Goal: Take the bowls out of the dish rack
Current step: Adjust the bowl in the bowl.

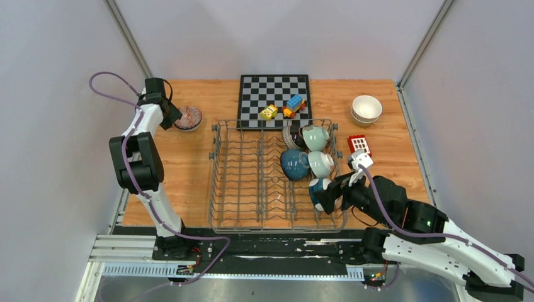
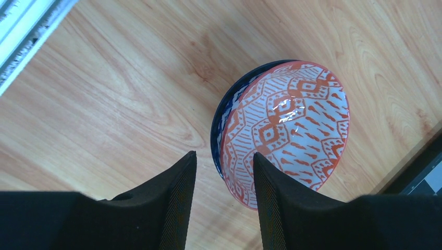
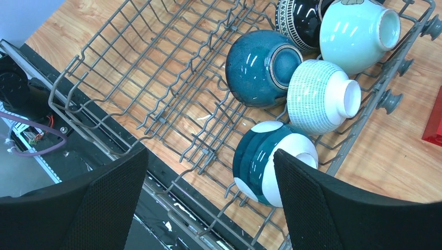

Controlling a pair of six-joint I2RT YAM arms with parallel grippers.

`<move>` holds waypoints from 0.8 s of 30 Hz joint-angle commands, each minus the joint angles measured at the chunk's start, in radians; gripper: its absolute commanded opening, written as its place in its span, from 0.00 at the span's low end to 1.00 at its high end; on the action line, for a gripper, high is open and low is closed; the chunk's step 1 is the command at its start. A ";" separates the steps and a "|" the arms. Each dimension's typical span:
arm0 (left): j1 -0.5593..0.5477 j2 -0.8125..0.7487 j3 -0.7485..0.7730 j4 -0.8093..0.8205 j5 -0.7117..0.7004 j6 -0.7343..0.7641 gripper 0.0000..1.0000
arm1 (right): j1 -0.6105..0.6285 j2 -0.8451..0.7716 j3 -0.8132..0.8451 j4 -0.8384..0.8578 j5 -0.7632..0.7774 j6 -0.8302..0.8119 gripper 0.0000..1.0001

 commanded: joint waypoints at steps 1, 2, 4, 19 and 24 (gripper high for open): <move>0.007 -0.062 0.034 -0.020 -0.057 0.036 0.47 | -0.009 -0.020 0.011 -0.016 0.008 0.010 0.93; 0.007 -0.061 0.038 -0.021 -0.063 0.041 0.46 | -0.009 -0.022 0.011 -0.017 0.008 0.010 0.93; 0.007 -0.050 0.055 -0.036 -0.073 0.055 0.44 | -0.009 -0.024 0.009 -0.020 0.008 0.010 0.93; 0.007 0.019 0.105 -0.055 -0.069 0.092 0.39 | -0.009 -0.016 0.014 -0.027 0.024 0.004 0.93; 0.007 0.033 0.098 -0.052 -0.064 0.098 0.41 | -0.009 -0.006 0.017 -0.027 0.023 0.004 0.93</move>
